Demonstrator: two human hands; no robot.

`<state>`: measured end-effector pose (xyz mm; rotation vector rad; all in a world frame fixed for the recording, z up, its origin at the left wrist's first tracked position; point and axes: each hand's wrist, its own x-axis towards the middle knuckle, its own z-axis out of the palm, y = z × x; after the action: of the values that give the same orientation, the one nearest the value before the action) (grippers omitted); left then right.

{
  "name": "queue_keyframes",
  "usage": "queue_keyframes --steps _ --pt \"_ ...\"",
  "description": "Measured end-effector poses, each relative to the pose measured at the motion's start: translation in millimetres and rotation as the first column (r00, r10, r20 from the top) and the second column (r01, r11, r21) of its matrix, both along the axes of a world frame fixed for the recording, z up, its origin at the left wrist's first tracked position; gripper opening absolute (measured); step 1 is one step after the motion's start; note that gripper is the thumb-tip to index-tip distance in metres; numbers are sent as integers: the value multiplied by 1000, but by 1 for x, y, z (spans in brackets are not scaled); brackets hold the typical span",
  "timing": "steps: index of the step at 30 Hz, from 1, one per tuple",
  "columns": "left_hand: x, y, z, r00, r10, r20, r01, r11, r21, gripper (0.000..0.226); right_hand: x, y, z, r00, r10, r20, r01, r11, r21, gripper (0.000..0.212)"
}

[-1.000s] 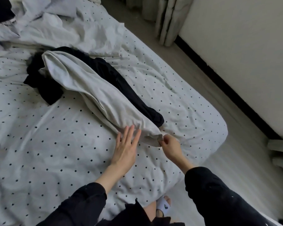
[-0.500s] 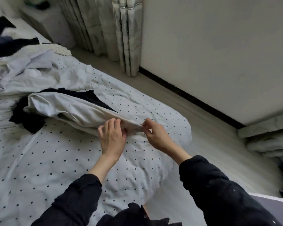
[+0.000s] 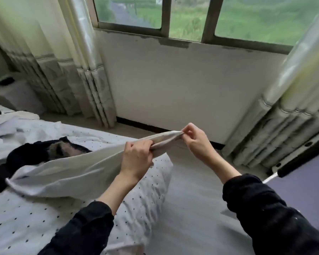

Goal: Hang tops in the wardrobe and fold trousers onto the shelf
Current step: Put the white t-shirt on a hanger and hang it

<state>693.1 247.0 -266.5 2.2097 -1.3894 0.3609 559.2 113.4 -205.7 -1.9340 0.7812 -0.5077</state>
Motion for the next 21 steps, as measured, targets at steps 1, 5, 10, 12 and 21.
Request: queue_keyframes --steps 1,5,10,12,21 --pt "-19 -12 6 999 -45 -3 45 999 -2 31 -23 -6 6 999 -49 16 49 999 -1 27" --pt "-86 -54 24 977 -185 -107 186 983 -1 30 -100 -28 25 961 -254 112 251 967 41 27" --pt "-164 -101 46 902 -368 -224 374 927 -16 22 -204 -44 37 871 -470 146 477 879 -16 23" --pt "-183 -115 53 872 -416 -258 421 906 -41 15 -235 -46 40 840 -531 114 541 837 -85 28" --pt "-277 -190 87 706 -628 -329 672 740 31 12 -364 -30 88 672 -736 -86 681 660 -317 9"
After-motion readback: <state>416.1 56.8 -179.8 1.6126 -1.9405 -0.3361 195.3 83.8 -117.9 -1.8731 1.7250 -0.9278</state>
